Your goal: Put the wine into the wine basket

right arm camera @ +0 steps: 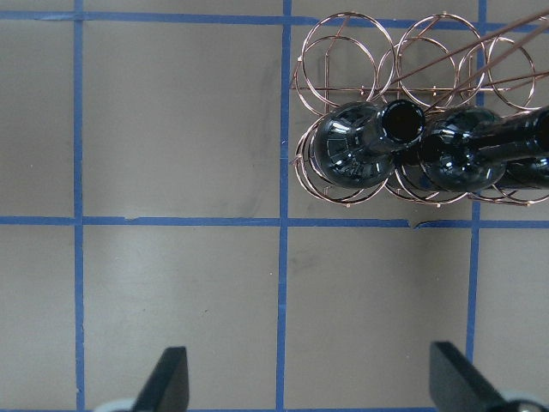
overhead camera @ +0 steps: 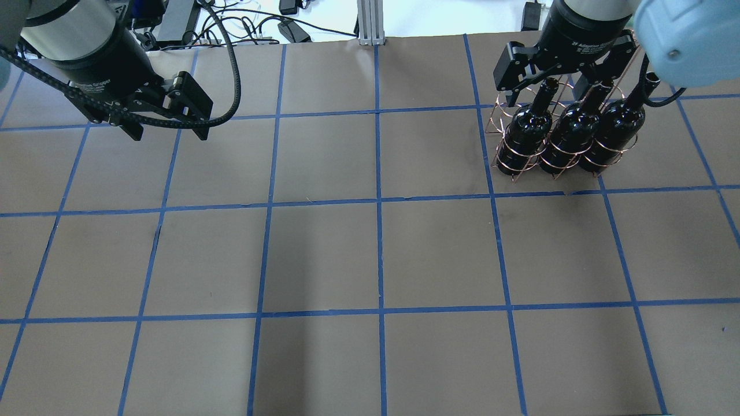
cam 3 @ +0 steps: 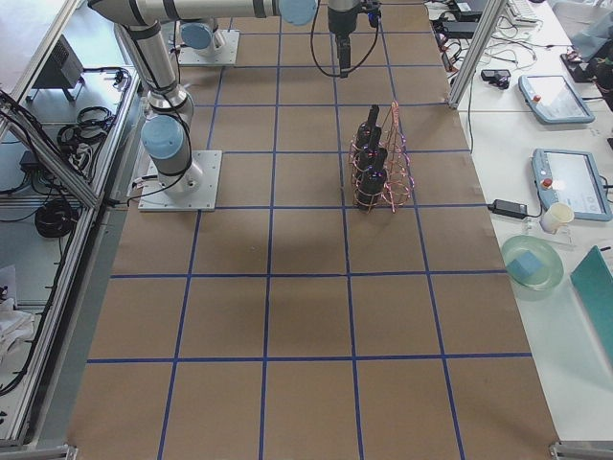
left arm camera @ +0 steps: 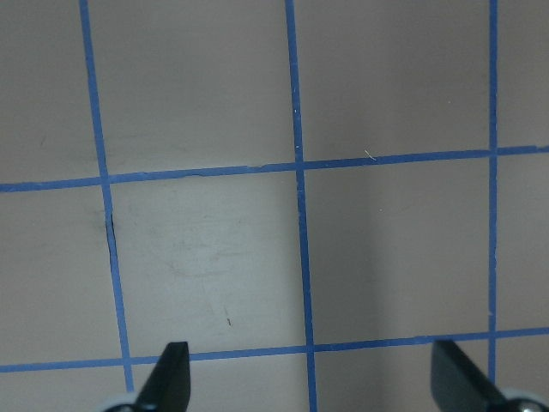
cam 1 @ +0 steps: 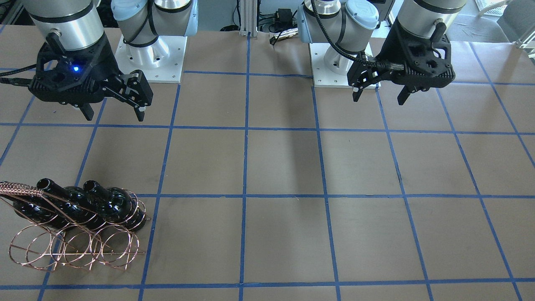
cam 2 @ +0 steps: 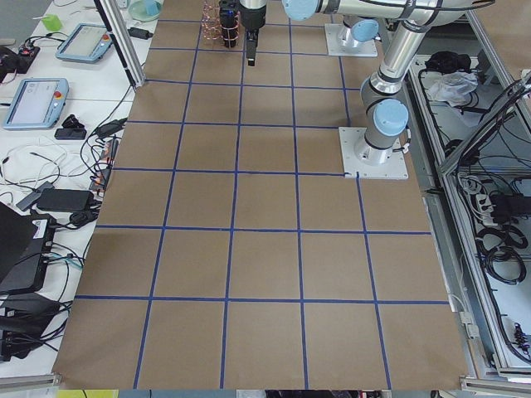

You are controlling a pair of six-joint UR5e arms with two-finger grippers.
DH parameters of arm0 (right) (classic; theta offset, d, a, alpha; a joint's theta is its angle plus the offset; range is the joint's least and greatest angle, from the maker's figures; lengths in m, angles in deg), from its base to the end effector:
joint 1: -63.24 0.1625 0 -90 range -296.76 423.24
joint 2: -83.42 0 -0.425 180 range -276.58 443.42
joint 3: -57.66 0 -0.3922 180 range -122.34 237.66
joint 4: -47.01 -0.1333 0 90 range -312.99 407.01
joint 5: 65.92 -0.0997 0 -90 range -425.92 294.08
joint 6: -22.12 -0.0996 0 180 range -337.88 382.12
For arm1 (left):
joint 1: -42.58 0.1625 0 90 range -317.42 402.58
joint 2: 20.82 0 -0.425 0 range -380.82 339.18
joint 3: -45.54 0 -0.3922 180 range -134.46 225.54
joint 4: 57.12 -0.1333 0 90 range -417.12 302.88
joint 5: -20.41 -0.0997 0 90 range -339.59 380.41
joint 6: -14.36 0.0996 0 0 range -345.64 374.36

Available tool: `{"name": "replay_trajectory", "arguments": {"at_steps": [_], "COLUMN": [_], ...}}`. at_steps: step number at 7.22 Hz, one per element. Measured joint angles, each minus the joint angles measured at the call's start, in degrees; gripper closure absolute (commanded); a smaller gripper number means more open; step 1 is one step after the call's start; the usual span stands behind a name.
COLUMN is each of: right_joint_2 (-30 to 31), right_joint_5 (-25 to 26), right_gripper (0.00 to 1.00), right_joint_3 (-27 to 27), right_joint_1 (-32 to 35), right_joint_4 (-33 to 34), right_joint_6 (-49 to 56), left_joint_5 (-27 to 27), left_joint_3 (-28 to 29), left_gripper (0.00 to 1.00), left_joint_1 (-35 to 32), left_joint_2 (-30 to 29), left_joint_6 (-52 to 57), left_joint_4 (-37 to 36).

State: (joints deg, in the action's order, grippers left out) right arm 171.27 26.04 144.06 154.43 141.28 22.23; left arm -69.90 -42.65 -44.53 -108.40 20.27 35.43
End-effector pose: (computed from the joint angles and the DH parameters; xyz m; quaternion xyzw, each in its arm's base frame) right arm 0.1406 -0.5143 0.5080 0.0105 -0.9986 0.0500 0.0166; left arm -0.1086 -0.4819 0.5194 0.0263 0.9995 -0.0144 0.0038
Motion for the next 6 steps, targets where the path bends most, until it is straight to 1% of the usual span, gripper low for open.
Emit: {"name": "replay_trajectory", "arguments": {"at_steps": [6], "right_joint_2": [0.03], "right_joint_5": [-0.20], "right_gripper": [0.00], "right_joint_3": [0.20], "right_joint_1": [0.03], "right_joint_4": [-0.05], "right_joint_6": [-0.10], "left_joint_5": [-0.14], "left_joint_3": [-0.06], "left_gripper": [0.00], "left_joint_1": [-0.07], "left_joint_2": [-0.11], "left_joint_6": [-0.30], "left_joint_4": [-0.17]}}
